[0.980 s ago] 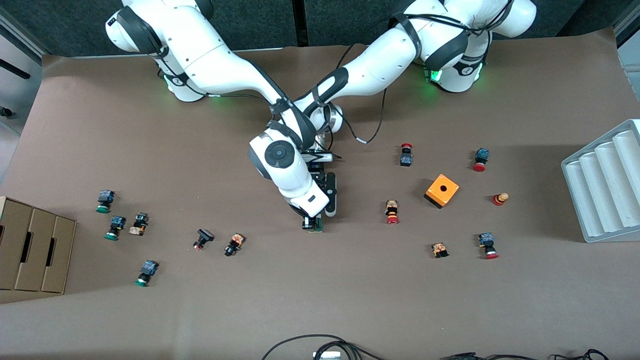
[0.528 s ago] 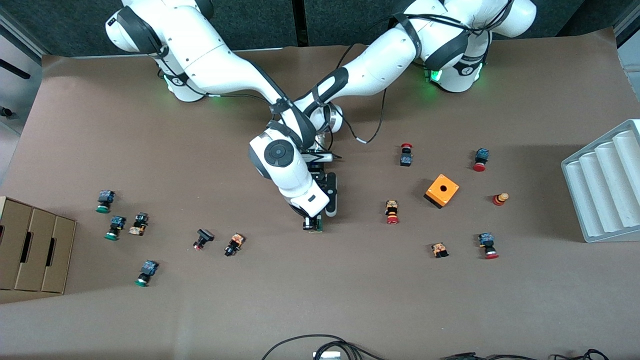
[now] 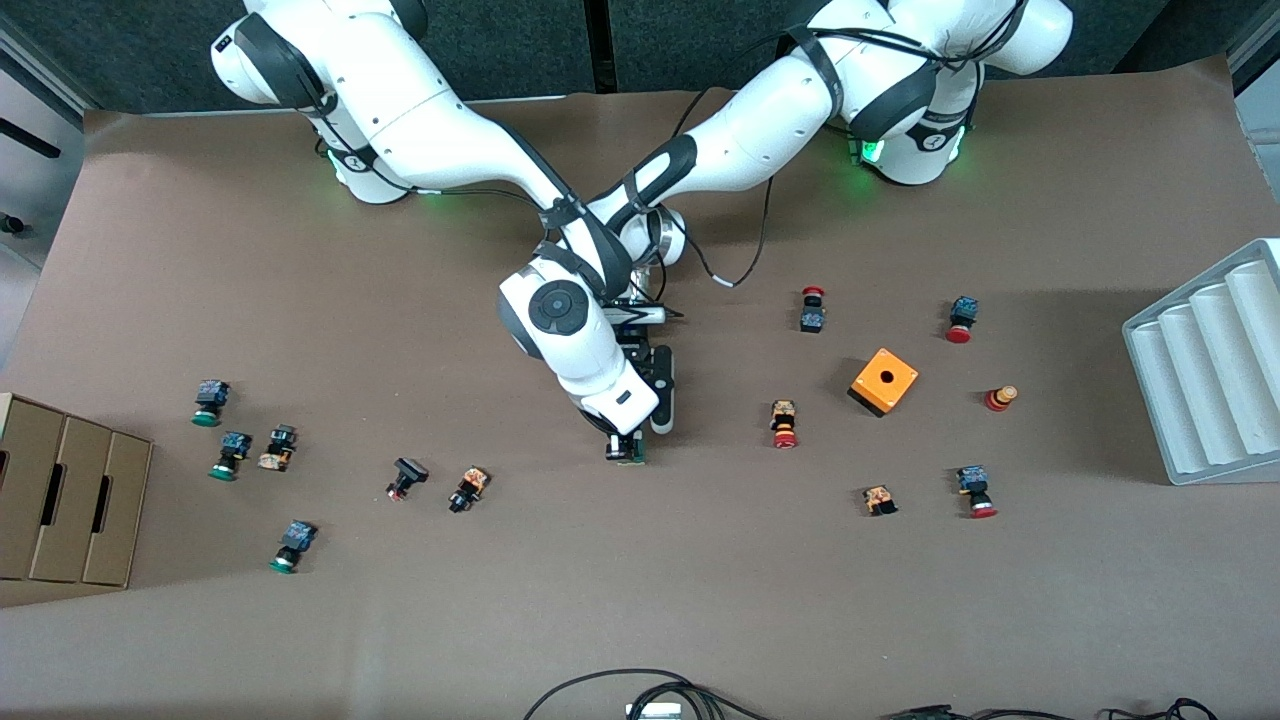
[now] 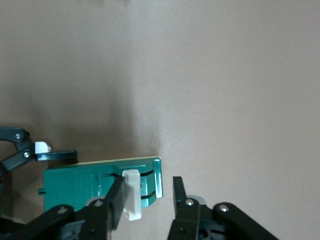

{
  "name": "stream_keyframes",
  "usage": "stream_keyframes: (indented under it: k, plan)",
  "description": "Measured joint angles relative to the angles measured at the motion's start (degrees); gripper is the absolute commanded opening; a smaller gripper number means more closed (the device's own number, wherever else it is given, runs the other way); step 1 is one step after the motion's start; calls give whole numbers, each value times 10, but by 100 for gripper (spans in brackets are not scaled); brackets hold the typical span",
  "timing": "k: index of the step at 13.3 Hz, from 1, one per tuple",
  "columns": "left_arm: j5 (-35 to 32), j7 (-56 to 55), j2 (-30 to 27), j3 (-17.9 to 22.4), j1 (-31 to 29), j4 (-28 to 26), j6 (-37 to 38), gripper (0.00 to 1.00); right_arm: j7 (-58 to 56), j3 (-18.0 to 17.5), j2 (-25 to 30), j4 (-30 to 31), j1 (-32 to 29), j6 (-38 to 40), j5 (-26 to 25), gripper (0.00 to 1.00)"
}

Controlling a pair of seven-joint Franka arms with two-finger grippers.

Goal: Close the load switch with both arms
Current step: 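Push the white lever toward the switch's closed position with the right gripper, then press the white lever fully down with the right gripper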

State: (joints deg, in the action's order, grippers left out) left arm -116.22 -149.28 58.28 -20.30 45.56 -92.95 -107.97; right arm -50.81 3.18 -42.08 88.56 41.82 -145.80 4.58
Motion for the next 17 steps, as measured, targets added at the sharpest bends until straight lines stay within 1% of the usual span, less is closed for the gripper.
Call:
stream_keyframes:
  k: [5, 17]
  plan:
    - [0, 0, 0, 0, 0, 0, 0, 74, 0, 0, -1, 0, 0, 0, 0, 38]
    - [0, 0, 0, 0, 0, 0, 0, 74, 3, 0, -7, 0, 0, -3, 0, 38]
